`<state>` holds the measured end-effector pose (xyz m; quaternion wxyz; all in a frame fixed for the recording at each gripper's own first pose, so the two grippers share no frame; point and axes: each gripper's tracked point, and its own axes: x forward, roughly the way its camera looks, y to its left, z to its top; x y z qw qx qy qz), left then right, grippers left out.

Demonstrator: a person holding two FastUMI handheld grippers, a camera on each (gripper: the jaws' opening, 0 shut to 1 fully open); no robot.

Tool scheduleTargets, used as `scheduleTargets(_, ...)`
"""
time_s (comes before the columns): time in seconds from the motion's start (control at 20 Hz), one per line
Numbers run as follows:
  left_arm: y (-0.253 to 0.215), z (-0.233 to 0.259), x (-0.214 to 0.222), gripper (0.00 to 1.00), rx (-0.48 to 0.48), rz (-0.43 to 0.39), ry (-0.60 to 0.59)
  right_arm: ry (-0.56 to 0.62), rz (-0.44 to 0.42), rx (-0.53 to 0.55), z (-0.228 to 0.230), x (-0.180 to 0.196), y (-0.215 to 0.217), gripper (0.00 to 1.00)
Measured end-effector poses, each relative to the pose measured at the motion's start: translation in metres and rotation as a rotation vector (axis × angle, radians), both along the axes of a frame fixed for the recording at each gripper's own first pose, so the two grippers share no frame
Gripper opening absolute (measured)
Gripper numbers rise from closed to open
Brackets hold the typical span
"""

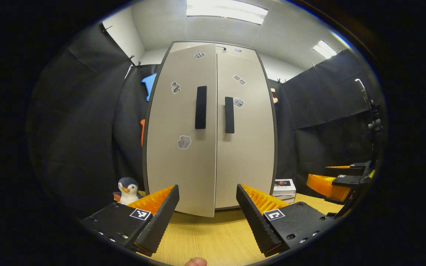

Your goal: Grab one shoe with the right hand and put it into the shoe cabinet, grab the other shoe with the left hand and put it into the shoe cabinet; then close the right door with the right hand and the left door with the left hand.

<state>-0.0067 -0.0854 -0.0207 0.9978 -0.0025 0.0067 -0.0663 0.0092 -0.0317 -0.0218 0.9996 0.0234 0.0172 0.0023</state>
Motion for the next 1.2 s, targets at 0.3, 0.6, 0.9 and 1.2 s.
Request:
scheduleTargets(0.3,0.000,0.010,-0.002,0.95,-0.006,0.018,-0.019,-0.021,-0.010,0.010,0.010,-0.001,-0.011,0.97)
scheduleTargets(0.6,0.003,0.014,0.000,0.95,-0.050,0.049,-0.013,-0.041,-0.008,0.015,0.014,0.004,-0.015,0.97)
scheduleTargets(0.9,0.002,0.015,0.003,0.95,-0.052,0.051,-0.009,-0.039,-0.011,0.023,0.013,0.008,-0.017,0.97)
scheduleTargets(1.2,0.005,0.016,0.005,0.95,-0.054,0.055,-0.009,-0.046,-0.014,0.027,0.015,0.012,-0.018,0.97)
